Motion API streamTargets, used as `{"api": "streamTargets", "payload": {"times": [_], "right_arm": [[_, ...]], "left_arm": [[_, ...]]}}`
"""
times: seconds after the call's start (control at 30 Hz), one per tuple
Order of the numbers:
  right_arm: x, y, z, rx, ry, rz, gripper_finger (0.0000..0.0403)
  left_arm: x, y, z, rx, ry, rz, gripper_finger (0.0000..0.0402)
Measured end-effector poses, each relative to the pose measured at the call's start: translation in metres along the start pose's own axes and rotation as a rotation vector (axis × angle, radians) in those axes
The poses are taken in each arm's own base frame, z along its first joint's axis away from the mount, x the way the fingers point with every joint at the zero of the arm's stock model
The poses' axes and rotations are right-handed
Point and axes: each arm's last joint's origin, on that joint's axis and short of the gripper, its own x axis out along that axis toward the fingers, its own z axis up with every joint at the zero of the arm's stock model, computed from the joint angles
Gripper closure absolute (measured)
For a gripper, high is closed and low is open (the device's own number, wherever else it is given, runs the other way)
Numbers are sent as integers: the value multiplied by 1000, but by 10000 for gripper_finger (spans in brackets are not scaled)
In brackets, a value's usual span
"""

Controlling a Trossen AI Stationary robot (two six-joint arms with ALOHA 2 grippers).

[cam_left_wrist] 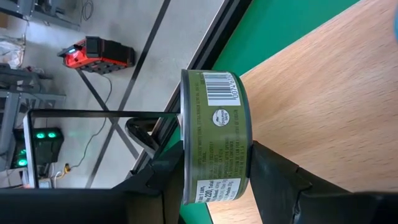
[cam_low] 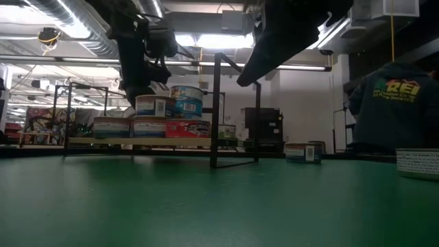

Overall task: Stack canned seafood by type on shelf
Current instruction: Put the green tuna can on the shelf

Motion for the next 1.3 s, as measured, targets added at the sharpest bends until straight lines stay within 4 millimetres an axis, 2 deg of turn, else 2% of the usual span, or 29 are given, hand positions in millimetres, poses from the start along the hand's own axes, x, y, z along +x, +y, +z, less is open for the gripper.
{"api": "streamTargets", "payload": {"times": [0.43, 0.83, 1.3], "right_arm": [[0, 0, 0, 0, -2, 0, 162], [0, 0, 1, 3, -8, 1, 162], [0, 0, 2, 9, -21, 5, 162]], "left_arm": [[-9, 11, 7, -1, -21, 8, 252], [6, 29, 2, -66, 48, 29, 248], [17, 18, -10, -45, 75, -33, 248]]}}
